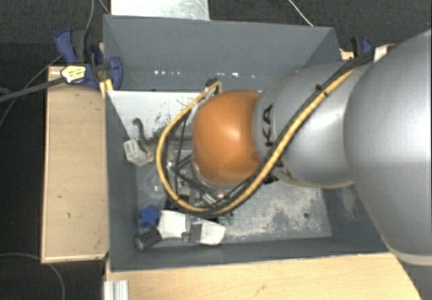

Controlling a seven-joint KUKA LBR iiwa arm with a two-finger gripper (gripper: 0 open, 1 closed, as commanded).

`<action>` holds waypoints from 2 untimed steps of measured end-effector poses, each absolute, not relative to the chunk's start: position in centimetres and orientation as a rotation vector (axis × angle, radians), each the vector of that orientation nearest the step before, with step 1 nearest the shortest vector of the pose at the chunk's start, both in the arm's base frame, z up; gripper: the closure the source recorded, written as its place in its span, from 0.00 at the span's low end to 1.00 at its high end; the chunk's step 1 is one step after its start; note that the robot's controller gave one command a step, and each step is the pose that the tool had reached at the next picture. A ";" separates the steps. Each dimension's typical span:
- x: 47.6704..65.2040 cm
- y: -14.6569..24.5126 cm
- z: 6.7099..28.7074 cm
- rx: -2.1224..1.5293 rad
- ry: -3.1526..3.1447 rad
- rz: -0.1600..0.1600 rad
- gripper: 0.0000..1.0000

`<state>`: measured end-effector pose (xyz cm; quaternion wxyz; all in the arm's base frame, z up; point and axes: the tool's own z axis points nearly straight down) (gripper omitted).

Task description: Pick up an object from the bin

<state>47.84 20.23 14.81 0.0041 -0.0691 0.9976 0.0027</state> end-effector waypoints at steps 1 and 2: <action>48.6 18.4 11.8 -0.433 3.102 0.008 0.00; 47.8 18.6 11.5 -0.473 3.099 0.007 0.00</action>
Offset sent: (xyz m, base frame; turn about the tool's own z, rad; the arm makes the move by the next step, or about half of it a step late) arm -0.0026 -0.0142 -0.0325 -0.1666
